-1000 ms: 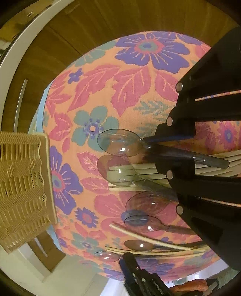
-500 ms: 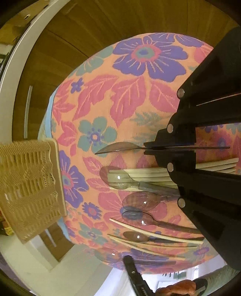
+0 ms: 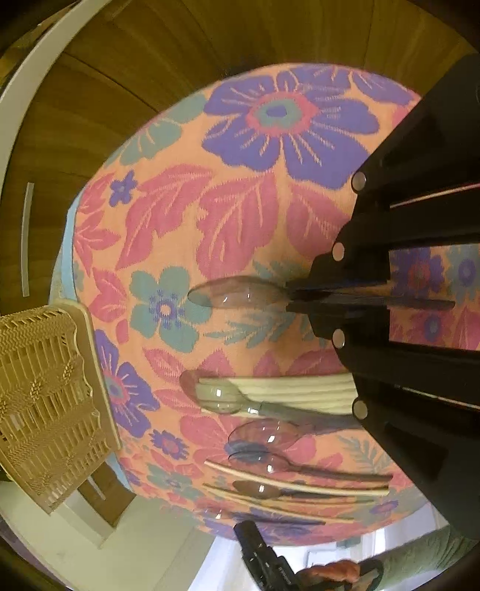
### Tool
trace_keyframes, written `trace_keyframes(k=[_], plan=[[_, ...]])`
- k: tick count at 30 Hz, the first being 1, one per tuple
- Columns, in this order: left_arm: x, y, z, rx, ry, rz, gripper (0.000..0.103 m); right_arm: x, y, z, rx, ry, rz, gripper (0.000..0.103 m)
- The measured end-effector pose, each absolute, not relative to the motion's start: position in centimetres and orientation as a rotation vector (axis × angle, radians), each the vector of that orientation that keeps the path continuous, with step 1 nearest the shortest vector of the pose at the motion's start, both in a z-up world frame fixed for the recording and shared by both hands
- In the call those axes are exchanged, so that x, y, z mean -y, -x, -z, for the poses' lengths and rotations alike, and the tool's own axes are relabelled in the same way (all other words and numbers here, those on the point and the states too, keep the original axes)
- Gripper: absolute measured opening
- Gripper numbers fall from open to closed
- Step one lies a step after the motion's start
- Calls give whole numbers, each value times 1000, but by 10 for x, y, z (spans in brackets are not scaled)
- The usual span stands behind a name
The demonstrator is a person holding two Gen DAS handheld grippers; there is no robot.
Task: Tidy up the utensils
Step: 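Lower and grasp a clear plastic spoon with the right tool while the left tool grasps another clear spoon, then lift both held spoons and carry them over the beige basket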
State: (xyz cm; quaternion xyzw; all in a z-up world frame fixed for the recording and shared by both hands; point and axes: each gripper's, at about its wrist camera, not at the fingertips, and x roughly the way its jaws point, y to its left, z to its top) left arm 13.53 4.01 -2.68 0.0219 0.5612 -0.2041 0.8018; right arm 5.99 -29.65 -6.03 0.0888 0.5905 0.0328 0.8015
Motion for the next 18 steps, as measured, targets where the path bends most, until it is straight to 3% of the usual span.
trace_keyframes(k=[2,7,10,11,12,15,18], plan=[[-35,-137,29,-1213,-75,428,41,299,-57,59,-1265,-166,-64,13],[-17,-135,31,-1188,-192,367,38,305,-48,53,-1239,-143,-49,45],[-15,-134,31,-1181,-223,345,30,306,-47,54,-1249,-131,-33,44],[-14,-135,30,-1181,-234,336,28,305,-48,56,-1263,-131,-31,34],[-14,-135,30,-1180,-245,326,24,302,-49,58,-1278,-119,-20,32],[-6,-134,31,-1165,-292,300,12,290,-50,57,-1289,-28,22,11],[2,-129,31,-1120,-331,289,10,280,-50,55,-1291,18,18,10]])
